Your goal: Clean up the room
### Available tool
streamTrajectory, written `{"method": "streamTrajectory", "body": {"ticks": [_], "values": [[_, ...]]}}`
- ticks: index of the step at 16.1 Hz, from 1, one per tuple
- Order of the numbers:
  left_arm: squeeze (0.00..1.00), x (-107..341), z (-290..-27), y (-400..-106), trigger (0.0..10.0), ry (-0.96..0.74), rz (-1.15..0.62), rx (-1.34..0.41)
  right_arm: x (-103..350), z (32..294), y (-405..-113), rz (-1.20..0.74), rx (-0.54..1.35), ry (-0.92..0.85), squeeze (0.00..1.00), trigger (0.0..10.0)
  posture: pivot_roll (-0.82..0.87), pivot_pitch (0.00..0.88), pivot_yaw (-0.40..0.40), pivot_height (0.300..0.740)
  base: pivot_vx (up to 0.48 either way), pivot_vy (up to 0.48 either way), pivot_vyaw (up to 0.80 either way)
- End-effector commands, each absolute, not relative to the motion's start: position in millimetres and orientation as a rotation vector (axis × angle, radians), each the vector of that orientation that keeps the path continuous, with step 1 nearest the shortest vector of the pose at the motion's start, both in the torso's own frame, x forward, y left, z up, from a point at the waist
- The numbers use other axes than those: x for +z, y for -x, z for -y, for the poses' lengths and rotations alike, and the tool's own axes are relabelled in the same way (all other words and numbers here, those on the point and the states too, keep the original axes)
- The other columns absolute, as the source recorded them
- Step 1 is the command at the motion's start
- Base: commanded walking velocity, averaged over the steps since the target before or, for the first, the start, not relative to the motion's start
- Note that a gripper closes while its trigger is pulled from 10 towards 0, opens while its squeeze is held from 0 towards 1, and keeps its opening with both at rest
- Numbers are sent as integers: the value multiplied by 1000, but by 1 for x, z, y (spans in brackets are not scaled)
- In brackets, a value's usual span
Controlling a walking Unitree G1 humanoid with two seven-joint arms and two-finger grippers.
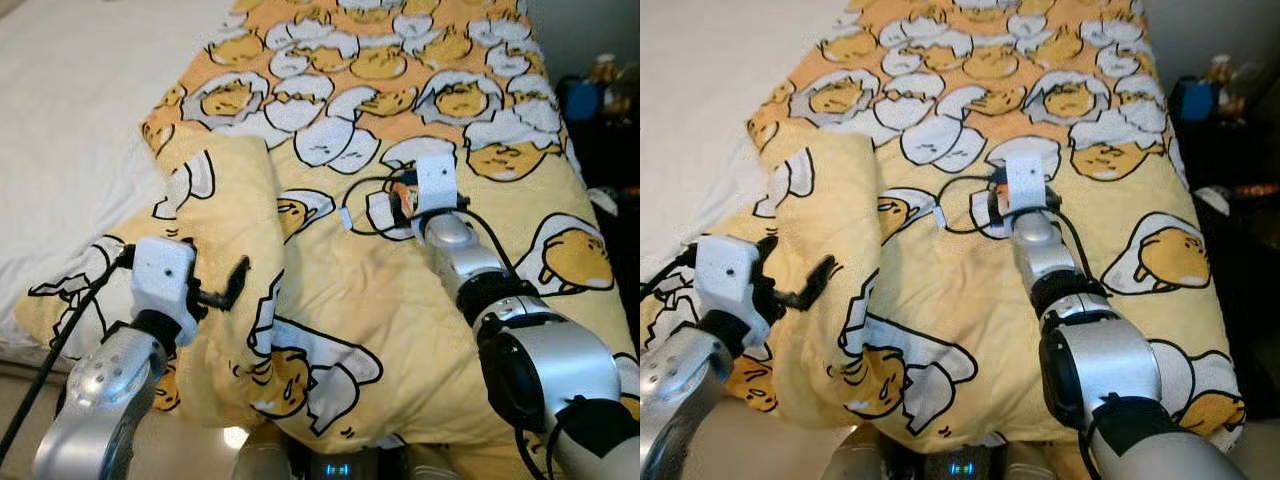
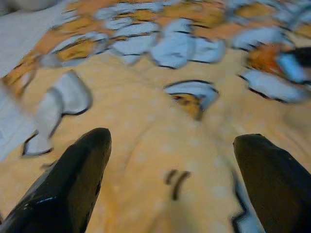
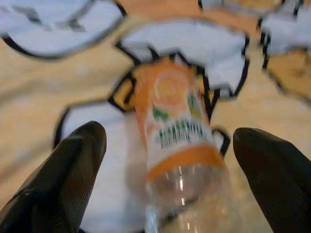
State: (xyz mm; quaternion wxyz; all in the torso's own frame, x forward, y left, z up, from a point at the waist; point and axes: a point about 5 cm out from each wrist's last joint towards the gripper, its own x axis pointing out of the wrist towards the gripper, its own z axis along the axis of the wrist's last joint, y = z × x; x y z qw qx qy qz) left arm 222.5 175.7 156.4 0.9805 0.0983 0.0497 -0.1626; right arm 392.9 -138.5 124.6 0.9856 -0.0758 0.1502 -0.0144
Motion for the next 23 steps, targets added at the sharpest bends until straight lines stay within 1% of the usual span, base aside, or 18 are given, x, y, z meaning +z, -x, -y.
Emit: {"method": "streamTrajectory", "body": {"ticks": [1,5,9,10,11,13,14,17,21,23], "values": [[0,163,-165,-216,10000,-290,-54,-444,109,144,-386,-378,-42,118,0,10000,157,244,72,714,0,0,0],[0,177,-164,-219,10000,-273,-25,-455,101,154,-382,-433,-84,16,0,10000,160,251,72,714,0,0,0],[0,170,-161,-214,10000,-268,-49,-468,92,157,-377,-485,-87,-18,0,10000,159,256,72,714,0,0,0],[0,169,-161,-215,10000,-269,-56,-468,90,156,-377,-496,-71,-37,0,902,159,256,73,714,0,0,0],[0,169,-162,-216,10000,-266,-63,-463,90,153,-377,-497,-52,-41,0,0,160,254,72,714,0,0,0],[0,167,-164,-219,10000,-266,-72,-458,93,148,-378,-491,-26,-59,0,0,155,245,72,714,0,0,0],[0,166,-162,-220,10000,-268,-74,-459,93,145,-378,-495,-9,-90,0,0,153,243,70,714,0,0,0],[0,163,-157,-224,10000,-266,-74,-465,95,142,-379,-479,5,-108,0,0,143,234,66,714,0,0,0],[0,154,-140,-234,10000,-220,-67,-492,101,135,-382,-420,24,-125,0,0,97,178,47,714,0,0,0],[0,143,-131,-244,10000,-126,-87,-484,111,132,-387,-356,60,-116,0,0,50,132,37,714,0,0,0]]}}
